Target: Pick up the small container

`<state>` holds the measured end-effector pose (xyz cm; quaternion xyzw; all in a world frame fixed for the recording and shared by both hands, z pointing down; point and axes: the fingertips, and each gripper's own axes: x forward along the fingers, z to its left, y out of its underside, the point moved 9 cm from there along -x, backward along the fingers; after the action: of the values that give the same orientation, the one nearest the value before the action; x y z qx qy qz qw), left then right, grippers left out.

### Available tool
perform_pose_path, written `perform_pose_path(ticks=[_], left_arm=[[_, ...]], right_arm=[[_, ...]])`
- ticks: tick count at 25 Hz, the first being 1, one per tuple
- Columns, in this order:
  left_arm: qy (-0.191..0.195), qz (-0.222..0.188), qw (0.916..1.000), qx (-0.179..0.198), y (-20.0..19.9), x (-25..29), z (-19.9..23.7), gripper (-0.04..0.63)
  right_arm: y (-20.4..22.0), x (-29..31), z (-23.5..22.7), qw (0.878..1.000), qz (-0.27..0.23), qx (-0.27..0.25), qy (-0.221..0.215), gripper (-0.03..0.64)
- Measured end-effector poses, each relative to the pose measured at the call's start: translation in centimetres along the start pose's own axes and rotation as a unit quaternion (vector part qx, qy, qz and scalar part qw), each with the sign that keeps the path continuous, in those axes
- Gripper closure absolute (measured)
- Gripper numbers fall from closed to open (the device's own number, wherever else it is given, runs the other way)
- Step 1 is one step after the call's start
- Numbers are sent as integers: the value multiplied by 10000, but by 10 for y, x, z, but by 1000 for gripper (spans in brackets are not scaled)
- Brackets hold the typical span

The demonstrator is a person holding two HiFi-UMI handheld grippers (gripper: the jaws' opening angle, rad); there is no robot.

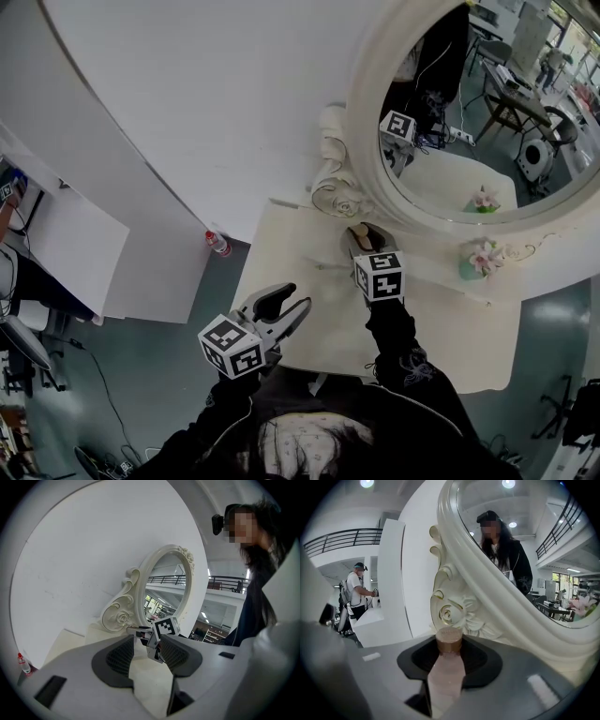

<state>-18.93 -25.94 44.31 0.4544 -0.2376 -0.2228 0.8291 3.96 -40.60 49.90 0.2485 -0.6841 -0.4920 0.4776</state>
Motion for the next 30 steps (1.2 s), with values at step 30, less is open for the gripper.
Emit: perform_pose_path(ticks=[30], left_arm=[[652,761,9949,-86,23,13,2,409]], right_arm=[[-49,-112,73,9968,-468,22,-653,474]])
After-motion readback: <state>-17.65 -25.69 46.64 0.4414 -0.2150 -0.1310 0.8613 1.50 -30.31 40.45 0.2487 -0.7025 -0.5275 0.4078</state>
